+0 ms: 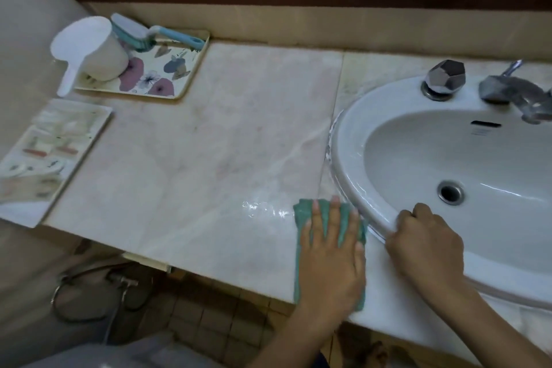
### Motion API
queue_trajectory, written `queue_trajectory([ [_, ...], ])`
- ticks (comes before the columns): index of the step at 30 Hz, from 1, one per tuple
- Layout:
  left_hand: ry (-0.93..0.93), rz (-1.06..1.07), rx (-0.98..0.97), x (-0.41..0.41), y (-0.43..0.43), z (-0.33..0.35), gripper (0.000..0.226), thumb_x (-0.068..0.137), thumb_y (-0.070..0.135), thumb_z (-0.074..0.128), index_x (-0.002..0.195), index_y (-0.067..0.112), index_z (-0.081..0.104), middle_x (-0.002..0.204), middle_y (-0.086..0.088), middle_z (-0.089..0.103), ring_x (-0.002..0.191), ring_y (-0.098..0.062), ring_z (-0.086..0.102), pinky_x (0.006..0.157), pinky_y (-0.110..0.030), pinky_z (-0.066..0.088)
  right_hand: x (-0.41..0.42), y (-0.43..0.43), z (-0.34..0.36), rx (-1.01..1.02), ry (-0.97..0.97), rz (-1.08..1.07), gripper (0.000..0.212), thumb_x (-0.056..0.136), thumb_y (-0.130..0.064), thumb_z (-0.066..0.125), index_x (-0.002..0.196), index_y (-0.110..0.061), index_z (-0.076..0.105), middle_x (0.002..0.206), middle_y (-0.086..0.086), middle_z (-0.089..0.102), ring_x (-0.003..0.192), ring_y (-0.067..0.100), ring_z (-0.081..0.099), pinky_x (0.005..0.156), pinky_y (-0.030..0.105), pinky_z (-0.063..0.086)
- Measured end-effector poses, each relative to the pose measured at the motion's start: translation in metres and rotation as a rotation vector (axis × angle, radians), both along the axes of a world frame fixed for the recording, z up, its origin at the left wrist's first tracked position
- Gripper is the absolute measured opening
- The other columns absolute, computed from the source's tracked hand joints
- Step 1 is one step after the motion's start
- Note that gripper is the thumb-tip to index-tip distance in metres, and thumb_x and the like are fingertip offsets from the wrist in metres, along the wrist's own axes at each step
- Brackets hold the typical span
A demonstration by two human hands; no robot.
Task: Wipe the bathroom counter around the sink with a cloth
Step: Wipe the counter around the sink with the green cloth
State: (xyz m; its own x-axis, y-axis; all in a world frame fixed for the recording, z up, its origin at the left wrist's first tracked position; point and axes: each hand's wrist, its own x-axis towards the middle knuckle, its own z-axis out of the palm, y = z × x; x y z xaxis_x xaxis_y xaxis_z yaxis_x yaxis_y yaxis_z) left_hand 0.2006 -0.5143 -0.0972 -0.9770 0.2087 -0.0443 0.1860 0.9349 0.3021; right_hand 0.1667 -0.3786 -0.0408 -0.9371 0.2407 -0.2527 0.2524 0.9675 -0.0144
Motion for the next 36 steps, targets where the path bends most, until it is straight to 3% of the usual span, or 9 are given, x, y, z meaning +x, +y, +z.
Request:
queue_trajectory([
  [7,0.093,-0.493,-0.081,-0.066,-0.093,0.001,0.051,0.098,0.047,0.034,0.148,0.036,0.033,0.160,-0.002,0.022,0.149,-0.026,0.011,0.119,-0.040,0.010,-0.005,-0.005,0.014,0.001,-0.076,-0.007,0.008,0.076,-0.009,0.052,0.068,-0.007,0.052,0.077,0.004,0.036,0.066,0.028,0.037,0.057,0.029,0.029],
  [9,0.145,-0.314,-0.131,-0.138,-0.140,-0.007,0.051,0.099,0.047,0.029,0.145,0.031,0.041,0.156,-0.008,0.033,0.145,-0.032,0.022,0.119,-0.044,0.012,-0.006,-0.004,0.013,0.032,-0.080,0.007,0.008,0.076,-0.007,0.052,0.069,-0.006,0.056,0.075,0.004,0.035,0.064,0.028,0.037,0.056,0.029,0.027],
  [14,-0.103,0.462,-0.109,-0.242,-0.228,0.006,0.053,0.099,0.046,0.023,0.152,0.036,0.020,0.163,-0.004,0.007,0.148,-0.033,0.004,0.120,-0.044,0.002,-0.003,-0.003,0.009,0.006,-0.032,0.022,0.015,0.070,-0.002,0.055,0.059,-0.007,0.046,0.068,0.004,0.032,0.060,0.027,0.035,0.049,0.026,0.017],
  [19,-0.003,0.517,-0.080,-0.161,-0.163,-0.003,0.062,0.094,0.049,0.013,0.152,0.031,0.023,0.162,-0.008,0.011,0.148,-0.035,0.007,0.120,-0.045,0.005,-0.003,-0.005,0.012,-0.027,-0.037,0.004,0.015,0.072,-0.004,0.054,0.062,-0.008,0.045,0.071,0.003,0.032,0.065,0.028,0.037,0.053,0.029,0.023],
  [22,-0.003,0.258,-0.054,-0.062,-0.098,0.002,0.058,0.098,0.048,0.018,0.154,0.033,0.014,0.163,-0.004,0.000,0.149,-0.029,-0.007,0.120,-0.043,-0.001,-0.001,-0.008,0.015,-0.082,-0.018,-0.042,0.011,0.073,-0.001,0.053,0.064,-0.006,0.048,0.076,0.008,0.040,0.069,0.030,0.040,0.058,0.032,0.033],
  [24,-0.070,0.075,-0.063,-0.008,-0.080,0.009,0.057,0.099,0.052,0.019,0.153,0.040,0.005,0.162,0.004,-0.011,0.147,-0.021,-0.019,0.119,-0.042,-0.008,-0.001,-0.013,0.017,-0.117,0.022,-0.034,0.009,0.072,-0.001,0.053,0.080,-0.002,0.056,0.087,0.015,0.048,0.078,0.033,0.043,0.065,0.037,0.040],
  [28,-0.046,0.019,-0.131,0.005,-0.160,0.007,0.055,0.097,0.059,0.019,0.150,0.048,0.007,0.162,0.012,-0.011,0.148,-0.014,-0.017,0.120,-0.041,0.001,-0.014,-0.025,0.013,-0.197,0.127,0.090,0.060,0.080,-0.018,0.066,0.135,-0.005,0.045,0.119,0.027,0.048,0.105,0.045,0.045,0.081,0.049,0.044],
  [32,-0.095,0.255,-0.211,-0.051,-0.249,0.006,0.058,0.092,0.062,0.014,0.149,0.050,0.005,0.162,0.009,-0.005,0.149,-0.018,-0.009,0.120,-0.043,0.012,-0.051,-0.033,0.008,-0.414,0.133,0.031,0.068,0.087,-0.040,0.059,0.144,-0.016,0.029,0.132,0.017,0.041,0.119,0.038,0.041,0.091,0.047,0.041],
  [36,-0.083,0.203,-0.234,-0.137,-0.258,0.007,0.063,0.090,0.061,0.011,0.151,0.044,0.011,0.163,0.006,0.001,0.149,-0.024,-0.002,0.117,-0.038,0.007,-0.092,-0.045,-0.006,-0.407,0.209,0.042,0.070,0.087,-0.045,0.055,0.146,-0.023,0.023,0.141,0.012,0.028,0.126,0.034,0.034,0.096,0.047,0.039],
])
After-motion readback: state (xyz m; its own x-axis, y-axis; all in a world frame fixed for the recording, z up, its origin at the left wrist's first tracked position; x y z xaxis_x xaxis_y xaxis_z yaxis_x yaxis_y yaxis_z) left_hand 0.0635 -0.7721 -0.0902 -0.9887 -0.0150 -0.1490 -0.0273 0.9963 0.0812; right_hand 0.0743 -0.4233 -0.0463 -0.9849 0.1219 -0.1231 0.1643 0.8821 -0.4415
